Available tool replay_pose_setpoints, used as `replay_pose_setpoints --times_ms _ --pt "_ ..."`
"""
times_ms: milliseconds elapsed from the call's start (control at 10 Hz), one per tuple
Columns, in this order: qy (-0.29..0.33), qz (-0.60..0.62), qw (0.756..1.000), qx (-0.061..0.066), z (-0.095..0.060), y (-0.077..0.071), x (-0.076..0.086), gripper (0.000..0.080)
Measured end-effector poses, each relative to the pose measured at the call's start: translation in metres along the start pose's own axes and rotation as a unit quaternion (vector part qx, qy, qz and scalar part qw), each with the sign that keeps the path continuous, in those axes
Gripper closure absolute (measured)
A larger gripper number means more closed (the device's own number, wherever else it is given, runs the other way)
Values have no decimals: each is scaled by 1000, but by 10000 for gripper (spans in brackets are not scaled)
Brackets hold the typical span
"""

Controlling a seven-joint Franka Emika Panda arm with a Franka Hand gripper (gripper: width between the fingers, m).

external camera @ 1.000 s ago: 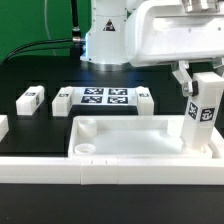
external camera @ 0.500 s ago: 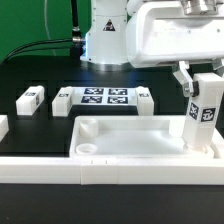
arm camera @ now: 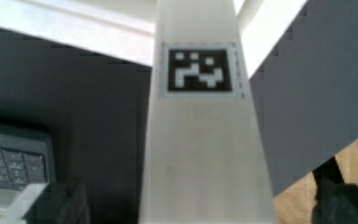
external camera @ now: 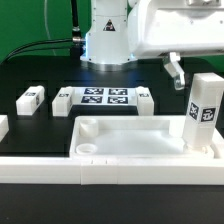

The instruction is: Assemble desk

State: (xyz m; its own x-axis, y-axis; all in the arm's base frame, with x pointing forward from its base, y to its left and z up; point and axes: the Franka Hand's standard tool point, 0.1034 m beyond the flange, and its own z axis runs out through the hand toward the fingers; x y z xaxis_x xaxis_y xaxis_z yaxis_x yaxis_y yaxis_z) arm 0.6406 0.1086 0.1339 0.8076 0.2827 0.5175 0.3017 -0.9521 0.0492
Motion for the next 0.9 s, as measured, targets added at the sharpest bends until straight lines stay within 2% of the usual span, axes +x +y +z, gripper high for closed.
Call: replay_pose_setpoints --times_ms 300,600,700,800,900 --pt "10 4 1000 -8 -17 4 11 150" --pt "7 3 1000 -7 -15 3 8 150" --pt "-9 3 1000 -4 -13 2 5 150" --pt "-11 8 1000 -6 -10 5 0 150" --pt "-55 26 998 1 -4 4 -11 150"
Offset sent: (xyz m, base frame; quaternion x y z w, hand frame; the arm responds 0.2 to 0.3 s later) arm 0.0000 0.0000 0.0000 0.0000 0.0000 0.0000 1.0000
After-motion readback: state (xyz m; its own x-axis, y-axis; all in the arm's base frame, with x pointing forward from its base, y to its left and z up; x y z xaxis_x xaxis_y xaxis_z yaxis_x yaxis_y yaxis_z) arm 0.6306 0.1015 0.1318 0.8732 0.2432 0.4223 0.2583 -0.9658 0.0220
